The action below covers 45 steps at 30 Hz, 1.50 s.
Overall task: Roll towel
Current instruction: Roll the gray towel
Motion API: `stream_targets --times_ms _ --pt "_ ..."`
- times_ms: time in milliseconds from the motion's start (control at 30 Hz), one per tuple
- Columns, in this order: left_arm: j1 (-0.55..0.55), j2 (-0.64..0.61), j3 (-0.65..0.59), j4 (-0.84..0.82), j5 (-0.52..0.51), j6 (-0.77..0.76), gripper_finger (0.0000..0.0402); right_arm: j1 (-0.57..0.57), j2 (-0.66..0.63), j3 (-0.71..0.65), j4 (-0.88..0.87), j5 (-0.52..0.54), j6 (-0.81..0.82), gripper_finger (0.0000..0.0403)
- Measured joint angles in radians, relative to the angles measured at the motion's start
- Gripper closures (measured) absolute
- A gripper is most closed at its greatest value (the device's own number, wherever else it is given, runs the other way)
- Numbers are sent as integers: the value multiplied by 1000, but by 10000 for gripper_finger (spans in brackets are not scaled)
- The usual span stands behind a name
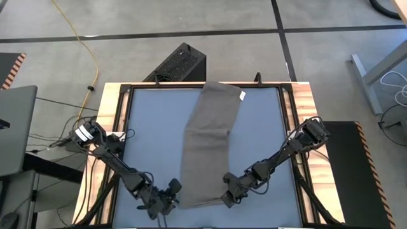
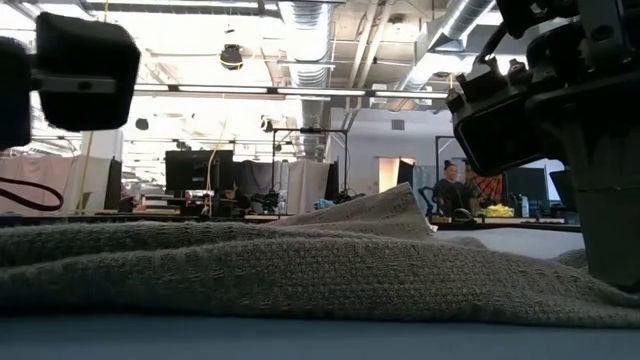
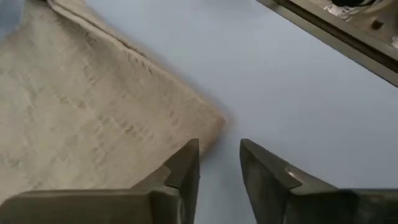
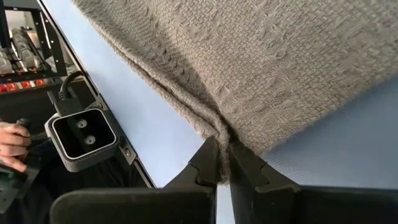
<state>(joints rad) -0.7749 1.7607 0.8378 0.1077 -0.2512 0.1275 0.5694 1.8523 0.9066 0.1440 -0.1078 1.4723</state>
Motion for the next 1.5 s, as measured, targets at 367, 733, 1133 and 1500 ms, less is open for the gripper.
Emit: stream_targets --times_ms 367,733,1133,1500 --pt "4 100 5 124 -52 27 262 0 0 0 4 4 -14 367" --pt "-6 130 20 151 -144 14 312 6 0 0 6 4 -13 363" --pt "37 84 -43 205 17 -318 398 6 0 0 7 4 24 362" --pt "135 29 -301 521 196 -918 400 5 -1 2 -24 59 109 362"
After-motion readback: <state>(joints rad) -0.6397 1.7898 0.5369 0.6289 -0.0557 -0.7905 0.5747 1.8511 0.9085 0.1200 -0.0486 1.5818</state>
